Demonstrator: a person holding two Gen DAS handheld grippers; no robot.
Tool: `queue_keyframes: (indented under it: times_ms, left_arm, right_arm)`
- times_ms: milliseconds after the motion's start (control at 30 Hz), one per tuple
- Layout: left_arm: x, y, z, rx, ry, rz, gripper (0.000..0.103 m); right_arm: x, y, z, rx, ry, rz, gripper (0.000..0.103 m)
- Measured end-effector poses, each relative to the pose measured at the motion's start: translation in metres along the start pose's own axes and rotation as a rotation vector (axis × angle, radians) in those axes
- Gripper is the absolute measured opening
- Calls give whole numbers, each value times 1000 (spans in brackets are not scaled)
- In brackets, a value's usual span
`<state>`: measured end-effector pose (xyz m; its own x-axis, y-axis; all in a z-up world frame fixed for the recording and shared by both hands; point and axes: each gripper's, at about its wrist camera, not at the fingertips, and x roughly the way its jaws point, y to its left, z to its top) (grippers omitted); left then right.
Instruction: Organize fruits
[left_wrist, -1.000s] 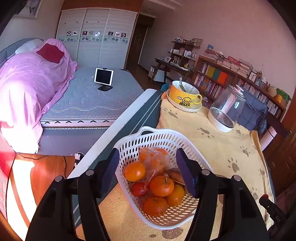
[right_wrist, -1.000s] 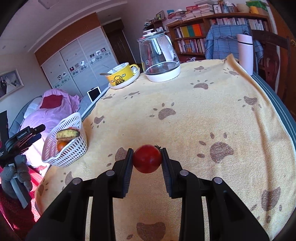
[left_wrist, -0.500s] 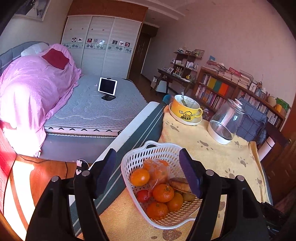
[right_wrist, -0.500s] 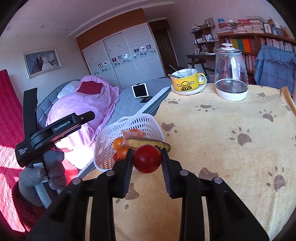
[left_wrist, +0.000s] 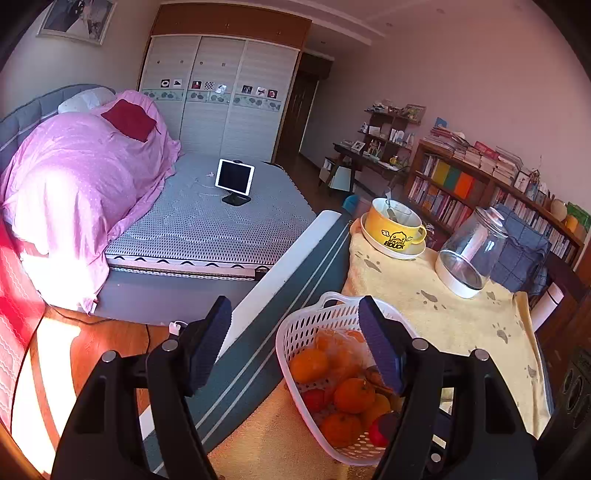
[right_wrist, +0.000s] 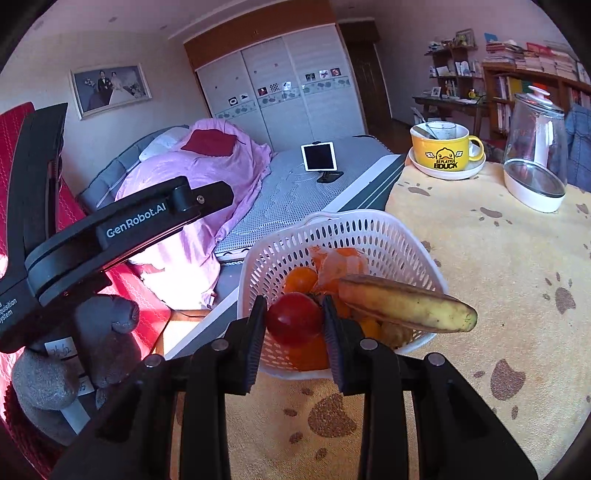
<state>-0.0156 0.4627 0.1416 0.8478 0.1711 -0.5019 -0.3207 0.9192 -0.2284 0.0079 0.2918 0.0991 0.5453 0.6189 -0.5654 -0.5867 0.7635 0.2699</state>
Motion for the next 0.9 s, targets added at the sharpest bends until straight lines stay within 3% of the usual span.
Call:
queue_keyframes:
  times_ms: [233, 400, 500, 600, 667, 900]
  left_arm:
    - [1, 11, 3, -27, -5, 11, 73]
    - [3, 13, 3, -30, 0, 15, 73]
    - [2, 8, 2, -8, -7, 29, 73]
    - [1, 1, 0, 25, -14, 33, 85]
    - [0, -5, -2, 53, -20, 36, 88]
    - [-9, -24, -6, 153, -75, 87, 99]
  right_arm:
    - [30, 10, 0, -31, 40, -19, 31]
    - [22, 3, -5, 6, 19, -33, 32]
    - [11, -2, -7, 19, -13, -50, 49]
    - [-4, -8, -11, 38, -44, -69, 56]
    - [-12, -14, -14, 55, -61, -99, 73]
    - [-27, -30, -25, 83, -74, -181, 86]
